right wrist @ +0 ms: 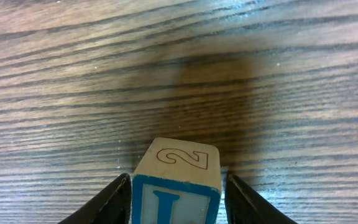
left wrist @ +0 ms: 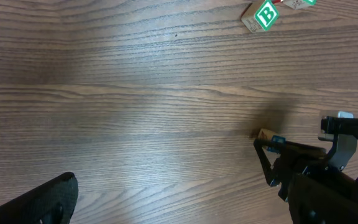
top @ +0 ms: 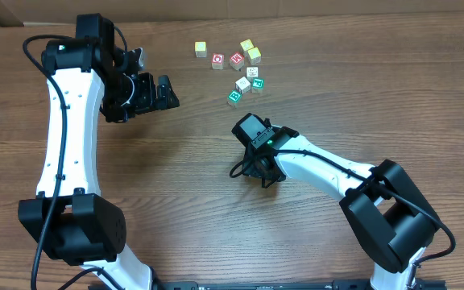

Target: Flip 5 blocks

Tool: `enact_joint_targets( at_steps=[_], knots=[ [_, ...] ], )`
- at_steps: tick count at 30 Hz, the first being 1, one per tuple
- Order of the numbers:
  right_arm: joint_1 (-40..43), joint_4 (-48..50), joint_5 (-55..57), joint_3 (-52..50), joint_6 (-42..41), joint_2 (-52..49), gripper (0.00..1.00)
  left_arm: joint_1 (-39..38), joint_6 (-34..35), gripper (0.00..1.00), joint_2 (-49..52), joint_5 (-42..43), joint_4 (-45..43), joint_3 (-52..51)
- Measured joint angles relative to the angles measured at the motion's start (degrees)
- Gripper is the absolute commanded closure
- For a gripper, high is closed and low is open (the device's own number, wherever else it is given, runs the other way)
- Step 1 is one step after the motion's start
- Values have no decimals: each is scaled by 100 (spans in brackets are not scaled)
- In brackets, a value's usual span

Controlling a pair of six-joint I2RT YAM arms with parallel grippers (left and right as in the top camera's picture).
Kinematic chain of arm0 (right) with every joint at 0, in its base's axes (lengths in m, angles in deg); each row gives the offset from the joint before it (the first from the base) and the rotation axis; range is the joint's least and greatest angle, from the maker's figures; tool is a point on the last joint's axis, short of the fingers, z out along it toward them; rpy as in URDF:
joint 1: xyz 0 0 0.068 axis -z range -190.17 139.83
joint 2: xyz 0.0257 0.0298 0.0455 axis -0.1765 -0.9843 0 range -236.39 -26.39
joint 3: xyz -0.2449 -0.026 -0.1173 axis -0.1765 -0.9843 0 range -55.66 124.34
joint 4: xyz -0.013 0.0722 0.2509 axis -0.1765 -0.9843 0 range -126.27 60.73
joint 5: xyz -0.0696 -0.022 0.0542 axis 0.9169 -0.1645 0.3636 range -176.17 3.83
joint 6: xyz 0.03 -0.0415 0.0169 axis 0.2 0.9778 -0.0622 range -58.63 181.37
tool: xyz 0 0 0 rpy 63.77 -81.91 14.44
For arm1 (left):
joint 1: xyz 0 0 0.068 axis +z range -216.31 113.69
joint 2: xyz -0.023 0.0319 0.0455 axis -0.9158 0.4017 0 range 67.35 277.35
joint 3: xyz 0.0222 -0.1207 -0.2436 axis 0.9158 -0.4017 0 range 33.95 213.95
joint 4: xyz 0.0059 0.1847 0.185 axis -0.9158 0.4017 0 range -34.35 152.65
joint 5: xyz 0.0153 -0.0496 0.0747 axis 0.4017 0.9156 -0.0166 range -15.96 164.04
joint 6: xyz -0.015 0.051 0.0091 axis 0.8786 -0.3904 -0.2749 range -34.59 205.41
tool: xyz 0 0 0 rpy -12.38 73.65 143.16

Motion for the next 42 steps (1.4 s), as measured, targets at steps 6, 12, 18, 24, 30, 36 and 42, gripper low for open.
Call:
enact_joint_targets(
  at_steps=[6,12,18,24,30,36,42],
  knots=[
    [2,46,68,9,162,0,56,0,0,0,0,0,0,0],
    [7,-291,131,393,247,2,56,0,-2,0,0,0,0,0],
    [7,-525,201,601,258,33,57,0,0,0,0,0,0,0],
    [4,-575,278,601,269,33,56,0,0,0,0,0,0,0],
    [7,-555,315,601,271,33,56,0,0,0,0,0,0,0],
    [7,-474,267,601,437,33,53,0,0,0,0,0,0,0],
    [4,-372,39,601,1047,33,53,0,0,0,0,0,0,0]
  ],
)
